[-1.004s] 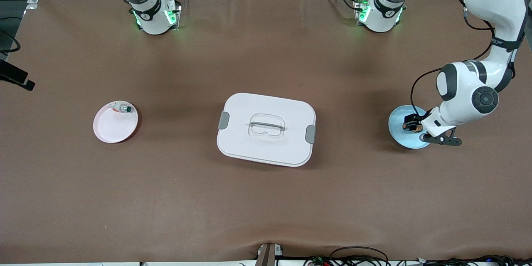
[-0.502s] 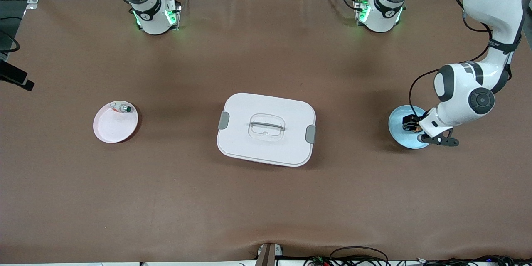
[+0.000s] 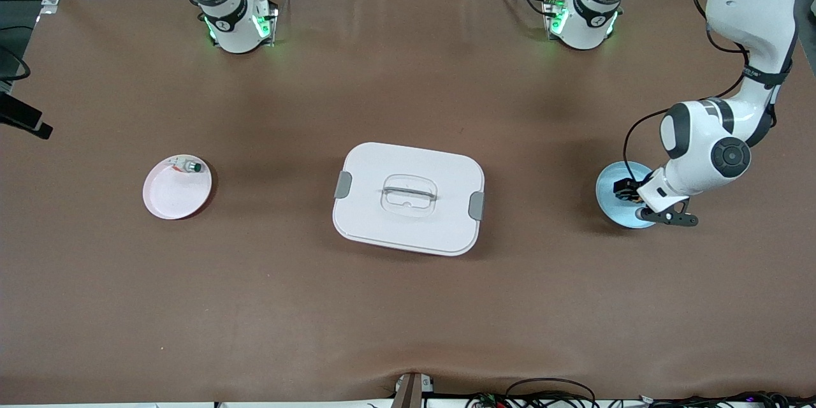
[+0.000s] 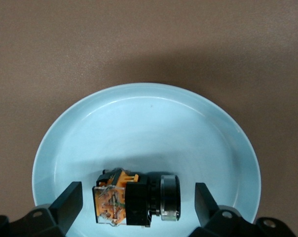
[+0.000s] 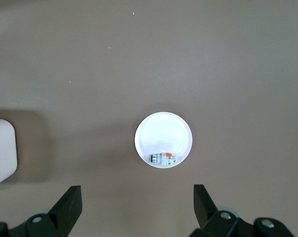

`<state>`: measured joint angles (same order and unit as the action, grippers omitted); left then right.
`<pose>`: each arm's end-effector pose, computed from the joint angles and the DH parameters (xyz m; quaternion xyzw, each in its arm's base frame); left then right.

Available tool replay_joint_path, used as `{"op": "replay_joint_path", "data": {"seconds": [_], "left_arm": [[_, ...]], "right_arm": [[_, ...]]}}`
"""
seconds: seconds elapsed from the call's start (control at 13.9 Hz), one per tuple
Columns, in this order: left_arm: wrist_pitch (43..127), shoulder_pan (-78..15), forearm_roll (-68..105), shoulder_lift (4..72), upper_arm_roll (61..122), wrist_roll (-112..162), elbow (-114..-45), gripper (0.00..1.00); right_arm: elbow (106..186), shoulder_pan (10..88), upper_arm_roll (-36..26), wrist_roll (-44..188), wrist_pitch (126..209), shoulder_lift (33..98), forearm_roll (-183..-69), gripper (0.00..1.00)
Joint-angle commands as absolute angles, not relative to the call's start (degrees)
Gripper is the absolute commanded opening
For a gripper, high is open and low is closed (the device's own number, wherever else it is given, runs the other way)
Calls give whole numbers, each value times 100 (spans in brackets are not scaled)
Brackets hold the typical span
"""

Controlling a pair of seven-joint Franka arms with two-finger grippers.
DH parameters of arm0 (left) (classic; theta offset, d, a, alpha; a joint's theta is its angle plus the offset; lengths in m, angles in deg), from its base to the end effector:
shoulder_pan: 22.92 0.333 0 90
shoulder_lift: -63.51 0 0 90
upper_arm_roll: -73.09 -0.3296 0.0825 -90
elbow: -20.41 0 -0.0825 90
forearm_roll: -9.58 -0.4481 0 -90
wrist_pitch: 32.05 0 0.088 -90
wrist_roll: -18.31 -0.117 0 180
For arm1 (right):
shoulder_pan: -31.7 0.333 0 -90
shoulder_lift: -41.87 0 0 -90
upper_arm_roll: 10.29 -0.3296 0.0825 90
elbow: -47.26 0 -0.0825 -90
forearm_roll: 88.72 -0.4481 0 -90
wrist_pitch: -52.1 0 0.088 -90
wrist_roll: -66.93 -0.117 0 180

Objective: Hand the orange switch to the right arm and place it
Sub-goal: 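Lower the left gripper and close it on the orange switch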

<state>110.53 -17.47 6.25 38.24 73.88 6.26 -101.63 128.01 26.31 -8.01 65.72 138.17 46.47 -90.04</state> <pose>0.6028 0.0489 0.1394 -0.9952 0.0876 0.0427 0.0076 0.6329 -0.0812 0.6577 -0.9970 0.0765 -0.0069 0.0095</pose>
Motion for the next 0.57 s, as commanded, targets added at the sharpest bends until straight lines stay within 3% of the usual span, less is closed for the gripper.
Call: {"op": "replay_joint_path", "data": {"seconds": [0.0,0.5], "left_arm": [[11182,-1747,580,3776,7406,688,-10158,100],[11288,-1738,580,3670,7397,688,-10167,100]], "right_arm": [[12952,2520,-889,6518,13929,4521,-9039,100],[12952,2668,-924,6544,13947,4495,-9039,100]]}}
